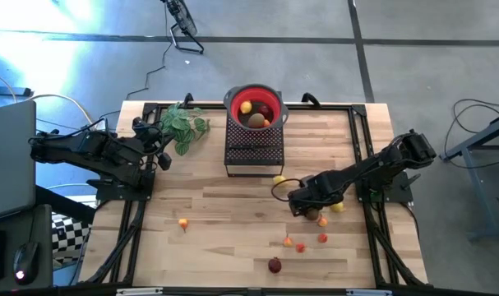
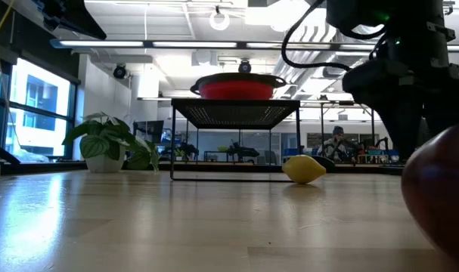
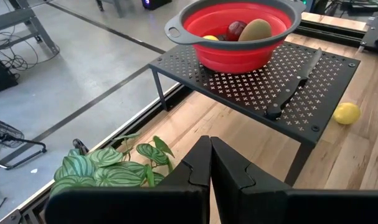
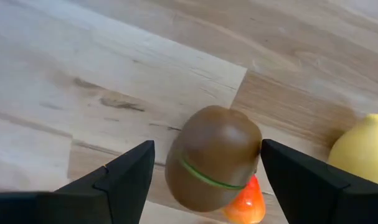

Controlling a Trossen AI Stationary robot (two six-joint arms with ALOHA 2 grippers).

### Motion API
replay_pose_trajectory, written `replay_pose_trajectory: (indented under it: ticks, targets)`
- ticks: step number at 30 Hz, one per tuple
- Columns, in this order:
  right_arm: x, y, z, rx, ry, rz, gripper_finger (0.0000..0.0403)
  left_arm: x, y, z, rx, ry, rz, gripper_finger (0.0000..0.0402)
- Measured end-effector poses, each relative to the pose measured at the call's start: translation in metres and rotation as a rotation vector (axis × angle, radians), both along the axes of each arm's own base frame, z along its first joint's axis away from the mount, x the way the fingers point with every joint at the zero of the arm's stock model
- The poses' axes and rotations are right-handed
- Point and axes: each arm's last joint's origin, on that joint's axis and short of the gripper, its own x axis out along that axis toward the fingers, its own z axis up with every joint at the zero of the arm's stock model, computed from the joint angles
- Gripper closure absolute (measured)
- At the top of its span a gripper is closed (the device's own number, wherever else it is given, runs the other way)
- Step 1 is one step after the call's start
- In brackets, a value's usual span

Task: Pick & Place Fruit
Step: Put the kiwi into the red strainer bowl

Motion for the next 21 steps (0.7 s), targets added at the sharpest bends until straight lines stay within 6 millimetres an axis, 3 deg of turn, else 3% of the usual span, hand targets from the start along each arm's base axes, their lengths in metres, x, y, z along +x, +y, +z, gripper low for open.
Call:
replay_pose_trajectory:
  ticks: [6, 21]
  targets:
    - [-0.003, -0.001, -0.006, 0.009, 0.019, -0.120, 0.0117, 0.000, 0.000, 0.000, 0.000, 0.000, 0.000, 0.0402]
    - [-0.002, 0.000, -0.013, 0.054, -0.017, -0.173, 0.0117, 0.000, 0.000, 0.000, 0.000, 0.000, 0.000, 0.0402]
